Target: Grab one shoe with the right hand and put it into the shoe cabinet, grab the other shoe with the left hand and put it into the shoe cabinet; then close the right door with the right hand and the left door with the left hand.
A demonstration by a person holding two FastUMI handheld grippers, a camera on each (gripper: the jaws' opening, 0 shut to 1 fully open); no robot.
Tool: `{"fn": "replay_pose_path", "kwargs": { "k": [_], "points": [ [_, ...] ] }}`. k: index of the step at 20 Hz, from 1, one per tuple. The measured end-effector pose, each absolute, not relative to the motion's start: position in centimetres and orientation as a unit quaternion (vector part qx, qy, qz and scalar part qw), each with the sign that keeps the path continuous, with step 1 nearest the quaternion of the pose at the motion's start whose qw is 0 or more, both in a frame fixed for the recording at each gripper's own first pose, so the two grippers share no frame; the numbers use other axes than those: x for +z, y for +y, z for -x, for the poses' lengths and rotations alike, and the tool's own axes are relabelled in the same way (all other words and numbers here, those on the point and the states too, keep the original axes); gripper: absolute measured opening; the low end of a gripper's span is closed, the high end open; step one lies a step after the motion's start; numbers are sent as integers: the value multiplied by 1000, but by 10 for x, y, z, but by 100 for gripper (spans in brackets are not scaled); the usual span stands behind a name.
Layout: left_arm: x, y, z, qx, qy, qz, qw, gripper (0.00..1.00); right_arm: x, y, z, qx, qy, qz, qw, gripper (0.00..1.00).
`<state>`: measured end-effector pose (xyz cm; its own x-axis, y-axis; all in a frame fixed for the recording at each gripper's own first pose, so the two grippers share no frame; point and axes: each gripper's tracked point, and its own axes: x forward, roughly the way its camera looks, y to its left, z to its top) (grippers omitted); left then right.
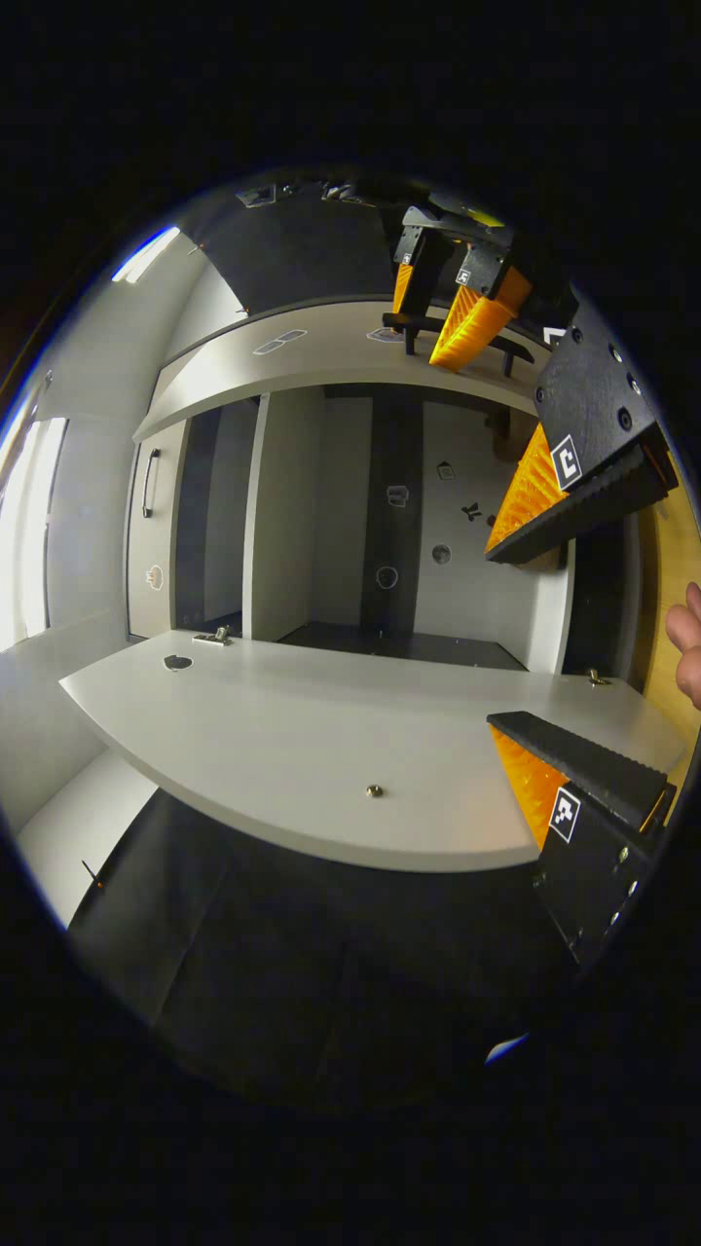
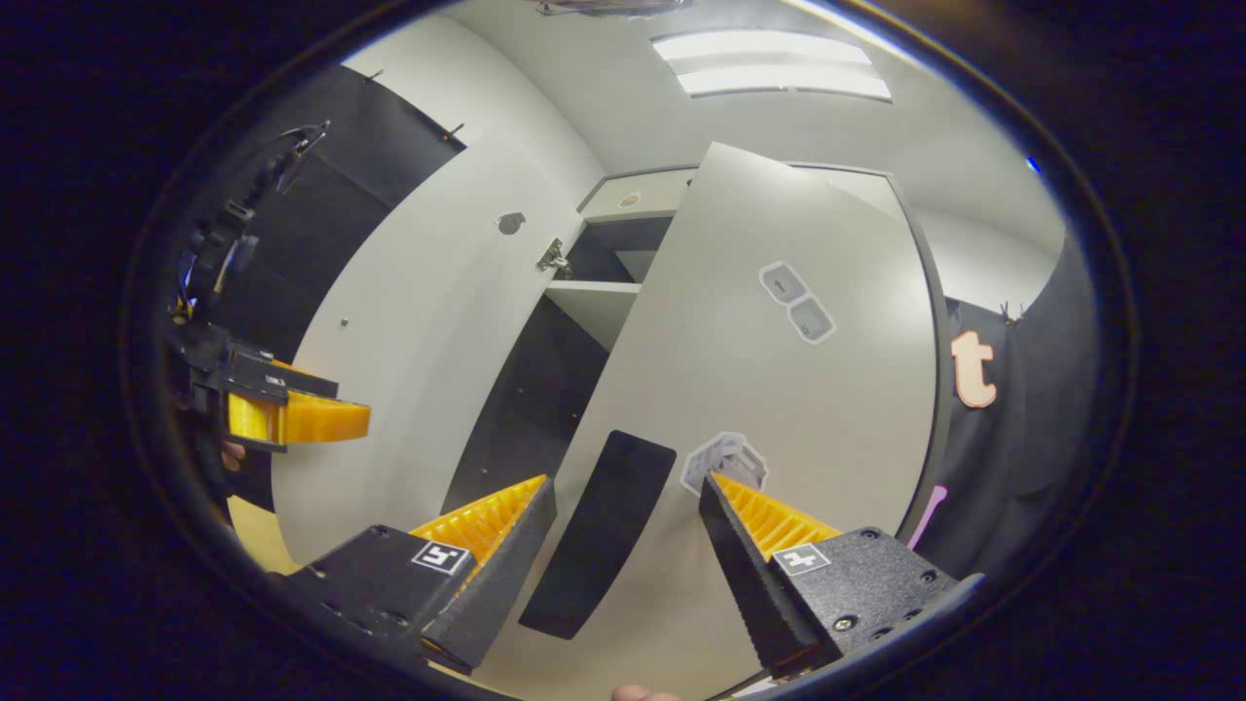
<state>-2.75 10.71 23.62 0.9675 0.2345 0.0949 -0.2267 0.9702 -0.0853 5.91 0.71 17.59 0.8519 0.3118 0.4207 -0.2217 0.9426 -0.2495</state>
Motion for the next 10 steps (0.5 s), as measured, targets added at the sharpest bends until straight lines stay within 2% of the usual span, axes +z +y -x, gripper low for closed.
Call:
{"fn": "replay_pose_path", "kwargs": {
  "k": [5,10],
  "points": [
    [225,119,62,122,-39,20,992,94,175,10,-77,113,-239,123,956,100],
    [240,168,108,139,-53,-106,983,93,173,15,-79,93,-230,152,957,100]
  ]
}}
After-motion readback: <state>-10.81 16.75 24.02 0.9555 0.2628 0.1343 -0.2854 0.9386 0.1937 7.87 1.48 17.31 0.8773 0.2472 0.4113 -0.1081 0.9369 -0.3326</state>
